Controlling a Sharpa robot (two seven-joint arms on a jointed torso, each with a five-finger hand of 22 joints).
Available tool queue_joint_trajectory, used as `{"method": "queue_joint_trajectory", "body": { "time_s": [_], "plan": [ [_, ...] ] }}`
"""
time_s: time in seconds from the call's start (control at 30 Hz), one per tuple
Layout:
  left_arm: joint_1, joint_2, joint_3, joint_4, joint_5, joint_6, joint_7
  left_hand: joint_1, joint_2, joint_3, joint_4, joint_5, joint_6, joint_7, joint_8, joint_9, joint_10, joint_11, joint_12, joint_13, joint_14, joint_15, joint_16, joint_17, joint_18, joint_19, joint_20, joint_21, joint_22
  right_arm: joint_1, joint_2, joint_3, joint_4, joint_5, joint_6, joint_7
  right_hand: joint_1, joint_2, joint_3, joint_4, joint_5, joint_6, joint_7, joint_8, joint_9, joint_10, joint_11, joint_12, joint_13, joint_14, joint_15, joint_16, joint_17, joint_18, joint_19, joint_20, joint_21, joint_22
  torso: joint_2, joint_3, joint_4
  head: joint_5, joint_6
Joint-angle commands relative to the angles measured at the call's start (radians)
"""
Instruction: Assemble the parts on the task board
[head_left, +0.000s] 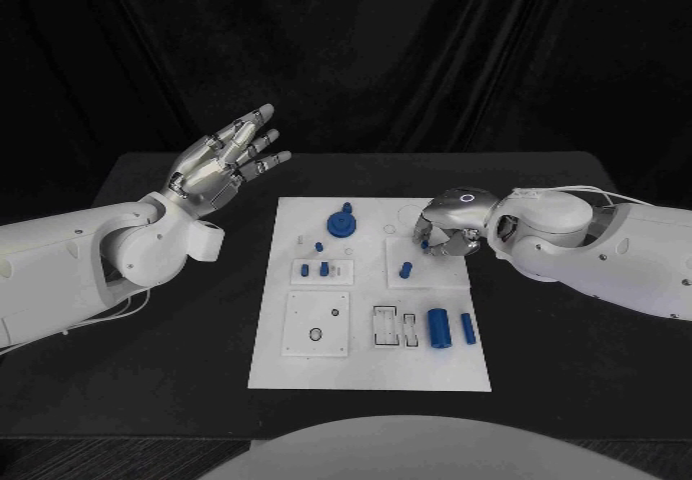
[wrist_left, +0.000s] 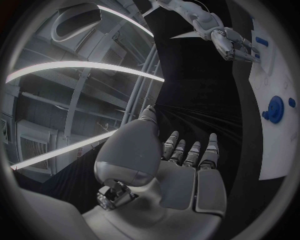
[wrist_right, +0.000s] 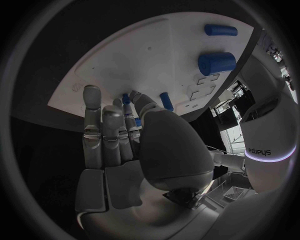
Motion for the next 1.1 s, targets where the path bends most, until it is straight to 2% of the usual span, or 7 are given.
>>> {"method": "queue_joint_trajectory", "body": {
  "time_s": [0.03,0.2,0.3,0.53,0.73,0.83,1.1],
  "plan": [
    [-0.002,0.003,0.001,-0.001,-0.007,0.025,0.167,0.016,0.002,-0.007,-0.002,0.008,0.003,0.008,-0.002,0.002,-0.001,0.009,0.006,0.001,0.001,0.009,0.008,0.002,0.017,0.000,0.006,0.003,-0.002,-0.004,0.003,0.001,-0.005,-0.009,0.004,0.004,0.003,-0.008,0.010,0.001,0.007,0.014,0.002,0.006,0.003,0.008,0.001,-0.006,-0.003,0.001,-0.002,-0.002,-0.002,0.001,0.004,-0.003,-0.006,0.018,0.000,-0.0021,0.0012,0.000,0.000],
    [-0.004,0.008,0.001,-0.006,-0.007,0.035,0.160,0.025,0.007,-0.010,-0.006,0.023,0.008,0.013,-0.001,0.002,-0.002,0.012,0.009,0.001,0.003,0.012,0.011,0.002,0.017,0.002,0.008,0.003,-0.005,-0.008,0.005,0.001,-0.012,-0.009,0.007,0.005,0.004,-0.011,0.024,0.000,0.012,0.035,0.007,0.012,0.009,0.015,0.000,-0.012,-0.008,-0.001,-0.003,-0.008,-0.005,0.001,0.002,-0.004,-0.013,0.020,-0.001,-0.0035,0.0022,0.002,0.000],
    [-0.007,0.011,0.001,-0.009,-0.007,0.041,0.156,0.057,0.025,-0.009,-0.022,0.073,0.016,0.023,0.000,0.003,-0.002,0.023,0.017,0.002,0.010,0.019,0.023,0.005,0.017,0.009,0.010,0.005,-0.005,-0.010,0.006,0.001,-0.015,-0.009,0.003,0.006,0.010,-0.010,0.041,-0.004,0.011,0.062,0.010,0.022,0.016,0.030,-0.003,-0.013,-0.009,-0.002,-0.005,-0.009,-0.006,0.002,0.001,-0.006,-0.016,0.023,-0.001,-0.0033,0.0026,0.002,0.000],
    [-0.012,0.018,0.001,-0.016,-0.007,0.048,0.144,0.070,0.032,-0.011,-0.030,0.088,0.021,0.027,0.001,0.004,-0.001,0.029,0.023,0.002,0.014,0.024,0.031,0.007,0.017,0.015,0.012,0.007,0.000,-0.013,0.006,0.001,-0.015,-0.009,-0.028,0.019,0.021,-0.006,0.066,-0.013,-0.002,0.103,0.003,0.037,0.033,0.076,-0.014,-0.009,-0.008,-0.001,-0.013,-0.008,-0.003,0.002,0.002,-0.012,-0.012,0.032,-0.002,-0.0042,0.0005,0.005,0.000],
    [-0.014,0.025,0.001,-0.020,-0.007,0.056,0.131,0.093,0.038,-0.011,-0.050,0.104,0.057,0.047,0.008,0.008,0.001,0.036,0.036,0.004,0.018,0.027,0.039,0.008,0.016,0.026,0.013,0.010,0.005,-0.013,0.006,0.001,-0.015,-0.009,-0.052,0.025,0.028,-0.005,0.076,-0.019,-0.011,0.120,0.000,0.043,0.042,0.095,-0.019,-0.010,-0.008,0.001,-0.017,-0.009,-0.003,0.001,0.004,-0.016,-0.008,0.037,-0.003,-0.0043,0.0011,0.006,0.000],
    [-0.015,0.026,0.001,-0.021,-0.007,0.058,0.127,0.117,0.044,-0.007,-0.074,0.136,0.067,0.055,0.011,0.009,0.003,0.044,0.046,0.005,0.022,0.031,0.049,0.010,0.015,0.037,0.015,0.014,0.013,-0.014,0.004,0.001,-0.013,-0.009,-0.064,0.027,0.029,-0.006,0.078,-0.021,-0.013,0.129,-0.002,0.046,0.047,0.105,-0.021,-0.011,-0.008,0.001,-0.019,-0.011,-0.004,0.001,0.004,-0.017,-0.007,0.039,-0.003,-0.0043,-0.0001,0.009,0.000],
    [-0.016,0.025,0.001,-0.020,-0.007,0.059,0.119,0.135,0.052,-0.002,-0.099,0.169,0.075,0.061,0.013,0.010,0.003,0.048,0.052,0.006,0.029,0.036,0.062,0.012,0.014,0.060,0.017,0.022,0.037,-0.008,-0.022,0.001,0.015,-0.009,-0.118,0.033,0.032,-0.008,0.080,-0.024,-0.014,0.136,-0.004,0.049,0.052,0.114,-0.024,-0.012,-0.009,0.001,-0.021,-0.010,-0.003,0.000,0.005,-0.019,0.004,0.042,-0.002,-0.0044,0.0010,0.012,0.000]
  ]
}}
